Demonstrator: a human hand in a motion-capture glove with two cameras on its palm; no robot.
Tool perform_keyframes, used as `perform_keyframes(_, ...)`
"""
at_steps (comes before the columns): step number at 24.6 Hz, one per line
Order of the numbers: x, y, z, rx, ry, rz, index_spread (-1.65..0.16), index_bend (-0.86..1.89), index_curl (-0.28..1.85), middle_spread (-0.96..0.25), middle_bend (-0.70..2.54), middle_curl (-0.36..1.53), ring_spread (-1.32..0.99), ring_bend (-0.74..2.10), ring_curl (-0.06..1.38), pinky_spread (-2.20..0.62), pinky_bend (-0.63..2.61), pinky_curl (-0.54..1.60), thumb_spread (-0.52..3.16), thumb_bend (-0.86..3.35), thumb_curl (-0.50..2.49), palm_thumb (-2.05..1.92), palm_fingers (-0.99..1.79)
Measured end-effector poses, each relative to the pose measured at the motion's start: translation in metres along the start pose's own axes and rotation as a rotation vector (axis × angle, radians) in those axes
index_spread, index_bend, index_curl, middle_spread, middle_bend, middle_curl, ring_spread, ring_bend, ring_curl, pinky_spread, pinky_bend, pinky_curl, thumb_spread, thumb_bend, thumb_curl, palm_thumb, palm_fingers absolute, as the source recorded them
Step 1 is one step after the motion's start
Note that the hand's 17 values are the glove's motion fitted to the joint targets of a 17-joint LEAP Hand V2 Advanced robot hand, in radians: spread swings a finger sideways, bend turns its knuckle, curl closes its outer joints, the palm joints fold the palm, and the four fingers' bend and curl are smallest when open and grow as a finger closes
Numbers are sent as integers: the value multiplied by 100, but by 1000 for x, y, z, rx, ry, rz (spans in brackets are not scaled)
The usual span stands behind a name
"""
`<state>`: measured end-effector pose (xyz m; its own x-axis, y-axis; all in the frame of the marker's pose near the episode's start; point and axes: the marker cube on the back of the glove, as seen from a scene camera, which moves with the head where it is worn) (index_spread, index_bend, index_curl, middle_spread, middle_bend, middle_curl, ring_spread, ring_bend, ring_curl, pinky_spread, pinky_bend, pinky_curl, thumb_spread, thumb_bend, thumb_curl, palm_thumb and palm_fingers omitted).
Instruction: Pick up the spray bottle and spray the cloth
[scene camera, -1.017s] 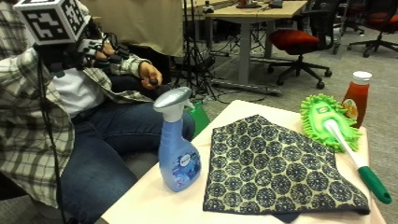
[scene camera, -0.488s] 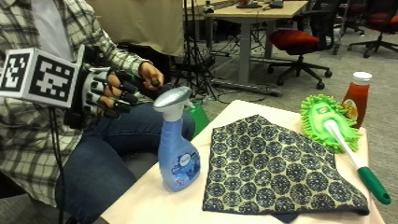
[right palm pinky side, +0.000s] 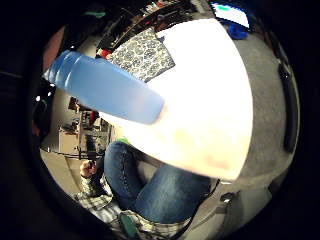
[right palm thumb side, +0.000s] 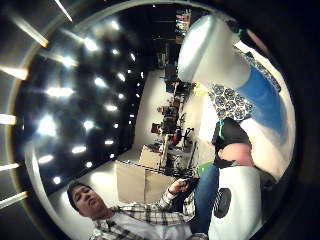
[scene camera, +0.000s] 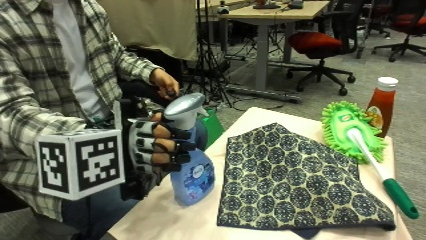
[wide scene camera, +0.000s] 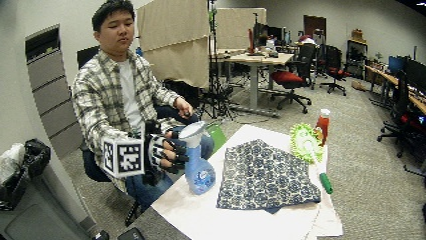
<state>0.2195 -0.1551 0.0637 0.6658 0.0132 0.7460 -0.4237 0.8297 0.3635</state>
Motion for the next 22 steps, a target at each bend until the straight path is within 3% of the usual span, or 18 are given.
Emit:
perform_keyframes(10, 10, -34, 12, -31, -220, -64, -22, 12, 29, -2, 28, 36, -7, 49, 32, 9, 25, 29, 91, 18, 49, 89, 91)
perform_keyframes(22, 7, -47, 18, 127, -184, -72, -26, 29, 40, -13, 50, 47, -18, 55, 41, -9, 31, 37, 42, 9, 60, 103, 142)
